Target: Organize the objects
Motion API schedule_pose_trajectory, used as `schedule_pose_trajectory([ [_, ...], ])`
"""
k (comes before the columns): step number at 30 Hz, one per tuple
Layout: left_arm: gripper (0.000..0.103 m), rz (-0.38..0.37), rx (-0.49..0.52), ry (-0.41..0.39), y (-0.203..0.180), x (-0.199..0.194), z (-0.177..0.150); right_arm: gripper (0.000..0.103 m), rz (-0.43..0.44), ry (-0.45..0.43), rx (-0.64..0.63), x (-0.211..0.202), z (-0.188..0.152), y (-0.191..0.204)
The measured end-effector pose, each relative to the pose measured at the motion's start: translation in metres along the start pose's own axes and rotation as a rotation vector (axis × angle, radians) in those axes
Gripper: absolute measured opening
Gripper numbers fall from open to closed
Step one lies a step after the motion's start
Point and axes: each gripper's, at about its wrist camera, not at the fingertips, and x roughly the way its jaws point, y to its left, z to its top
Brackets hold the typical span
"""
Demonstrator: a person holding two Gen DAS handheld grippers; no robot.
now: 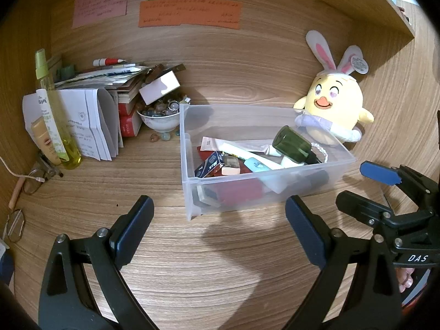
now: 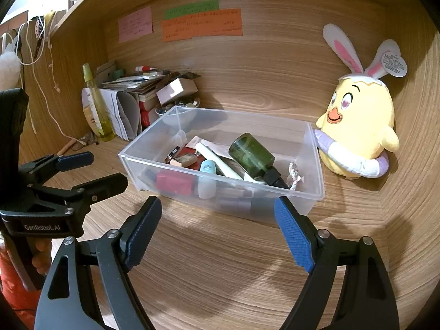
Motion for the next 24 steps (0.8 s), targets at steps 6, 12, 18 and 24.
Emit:
schedule_pose_trajectory([
  [6,0.097,-0.003,0.002,-0.002,0.0004,-0.0006,0.0015,0.082,-0.001,-0.002,0.000,0.0000,0.0000,0.0003],
  [12,0.097,-0.003,0.001,-0.002,0.0007,-0.0004,0.0009,0.082,0.002,0.000,0.001,0.0009,0.0010,0.0004],
  [18,0.097,-0.002,-0.005,-0.007,0.0010,-0.0001,0.0021,0.082,0.002,0.000,0.001,0.0014,0.0004,-0.0003],
  [24,0.097,-0.007,0.013,-0.021,-0.0014,0.0002,0.0051,0.082,0.003,-0.001,0.005,0.0025,0.0023,-0.0012],
])
